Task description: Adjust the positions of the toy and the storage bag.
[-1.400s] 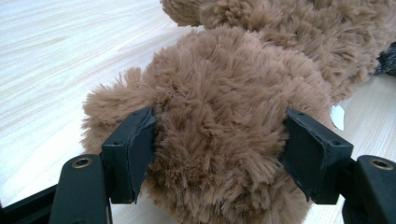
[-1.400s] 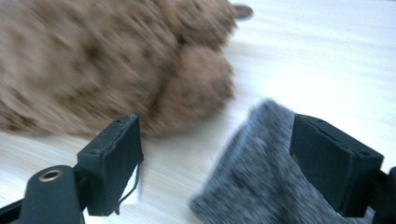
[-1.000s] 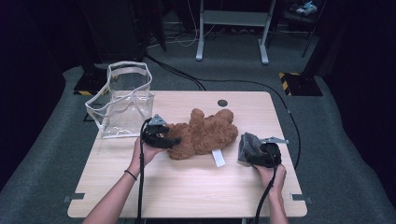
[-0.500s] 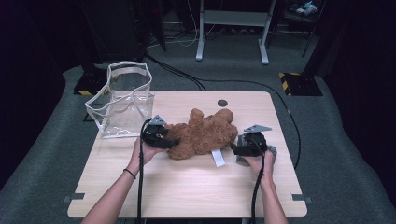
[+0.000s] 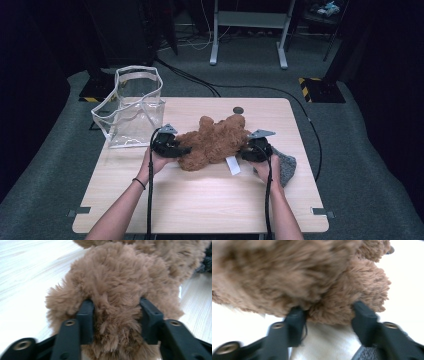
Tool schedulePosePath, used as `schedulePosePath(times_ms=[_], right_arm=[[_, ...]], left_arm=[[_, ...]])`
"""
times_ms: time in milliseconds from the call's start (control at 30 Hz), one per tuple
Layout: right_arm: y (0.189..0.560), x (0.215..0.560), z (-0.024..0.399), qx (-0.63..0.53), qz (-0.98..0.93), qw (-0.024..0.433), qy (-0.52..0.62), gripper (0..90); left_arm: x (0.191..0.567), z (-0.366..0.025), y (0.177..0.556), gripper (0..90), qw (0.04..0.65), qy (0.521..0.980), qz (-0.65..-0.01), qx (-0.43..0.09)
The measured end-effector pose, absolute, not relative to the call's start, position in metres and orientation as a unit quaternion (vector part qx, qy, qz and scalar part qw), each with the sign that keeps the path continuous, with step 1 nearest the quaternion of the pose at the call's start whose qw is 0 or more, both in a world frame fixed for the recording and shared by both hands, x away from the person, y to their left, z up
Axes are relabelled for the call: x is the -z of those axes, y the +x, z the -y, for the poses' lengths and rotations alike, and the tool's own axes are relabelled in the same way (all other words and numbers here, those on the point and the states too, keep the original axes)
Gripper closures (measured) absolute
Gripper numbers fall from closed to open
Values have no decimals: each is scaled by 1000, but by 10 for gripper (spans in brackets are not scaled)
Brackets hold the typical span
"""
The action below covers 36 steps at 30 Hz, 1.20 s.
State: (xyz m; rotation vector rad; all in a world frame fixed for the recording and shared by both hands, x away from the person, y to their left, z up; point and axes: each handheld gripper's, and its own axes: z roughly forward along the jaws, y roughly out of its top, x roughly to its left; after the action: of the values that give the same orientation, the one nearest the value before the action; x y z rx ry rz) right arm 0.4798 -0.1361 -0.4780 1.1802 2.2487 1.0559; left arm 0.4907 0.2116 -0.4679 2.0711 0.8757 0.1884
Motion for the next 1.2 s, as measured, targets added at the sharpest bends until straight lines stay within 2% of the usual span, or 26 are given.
schedulePosePath(times_ms=[67,167,267,367,667,900,1033,1133,1167,1200], right_arm=[[481,478,135,-373,-801,204,421,676],[484,479,135,-378,-797,203,426,802],[486,479,134,-378,-793,210,428,871],[484,477,133,-376,-791,220,430,890],[466,462,131,-387,-787,241,415,900],[453,447,122,-406,-785,241,401,900],[454,446,121,-393,-791,246,399,900],[457,448,127,-389,-790,241,408,900],[459,448,129,-386,-793,234,410,821],[464,450,131,-372,-799,224,417,665]], left_arm=[[468,-211,491,608,431,829,-347,-76],[468,-211,491,662,431,832,-342,-73],[468,-211,491,686,434,832,-337,-78],[466,-213,490,706,443,826,-339,-80],[458,-215,488,776,451,823,-333,-93],[450,-220,495,792,439,829,-331,-100],[449,-221,498,785,439,827,-338,-98],[449,-222,500,722,438,824,-345,-97],[449,-223,500,669,440,821,-352,-93],[448,-224,500,651,440,822,-349,-96]])
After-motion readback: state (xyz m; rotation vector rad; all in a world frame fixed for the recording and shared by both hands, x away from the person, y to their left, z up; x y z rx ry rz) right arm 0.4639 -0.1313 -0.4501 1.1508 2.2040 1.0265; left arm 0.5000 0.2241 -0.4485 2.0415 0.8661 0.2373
